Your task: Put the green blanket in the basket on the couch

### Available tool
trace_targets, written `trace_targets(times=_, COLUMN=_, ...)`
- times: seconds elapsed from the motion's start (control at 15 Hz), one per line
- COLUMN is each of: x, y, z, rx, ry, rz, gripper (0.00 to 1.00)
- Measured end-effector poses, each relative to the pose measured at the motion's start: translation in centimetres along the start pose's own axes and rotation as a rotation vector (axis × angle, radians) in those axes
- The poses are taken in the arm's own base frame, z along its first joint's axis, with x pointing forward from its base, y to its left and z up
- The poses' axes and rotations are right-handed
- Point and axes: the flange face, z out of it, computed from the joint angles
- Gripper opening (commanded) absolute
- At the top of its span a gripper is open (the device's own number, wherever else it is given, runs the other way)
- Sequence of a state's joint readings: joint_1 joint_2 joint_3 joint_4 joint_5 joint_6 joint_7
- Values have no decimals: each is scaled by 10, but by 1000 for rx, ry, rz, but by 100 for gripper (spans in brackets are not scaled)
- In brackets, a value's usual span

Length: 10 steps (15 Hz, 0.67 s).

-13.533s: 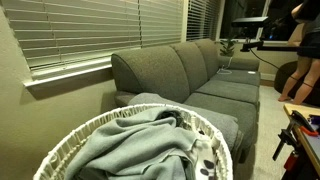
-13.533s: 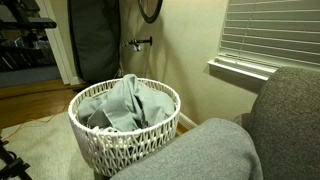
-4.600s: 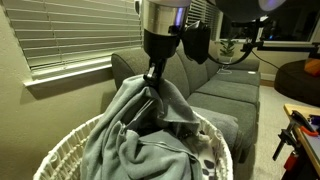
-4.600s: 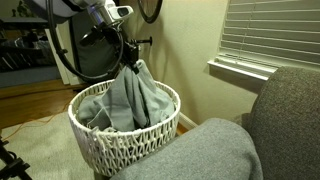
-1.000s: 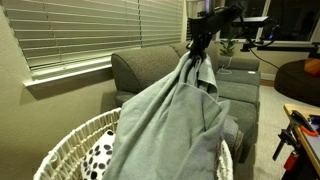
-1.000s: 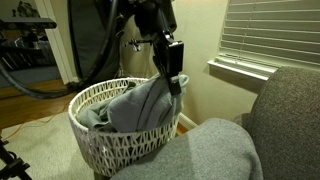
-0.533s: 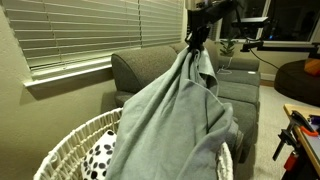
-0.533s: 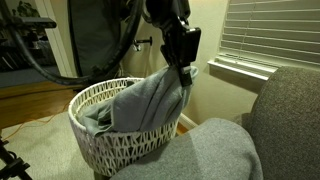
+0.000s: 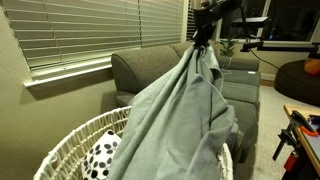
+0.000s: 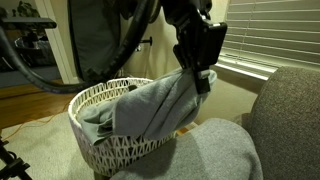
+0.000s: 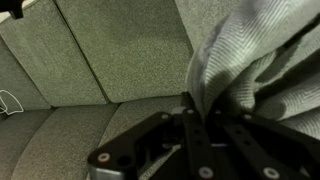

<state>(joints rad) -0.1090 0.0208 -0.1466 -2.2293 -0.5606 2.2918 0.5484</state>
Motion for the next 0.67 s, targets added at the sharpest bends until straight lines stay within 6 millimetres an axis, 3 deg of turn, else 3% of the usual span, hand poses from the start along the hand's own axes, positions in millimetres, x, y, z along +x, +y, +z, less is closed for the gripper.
trace_targets(times=0.13, x=2, y=8, z=1, rx=-3, ry=-3, rz=14, gripper=2)
trace_targets(times=0.2, x=3, y=10, z=2, rx=-5, ry=-4, rz=19, gripper=31)
trace_targets(times=0.27, x=4, y=12, z=2, rx=-6, ry=-6, rz=23, gripper=32)
trace_targets(times=0.67, x=11, y=19, z=-5, rx=-16, ry=-3, rz=17, gripper=70)
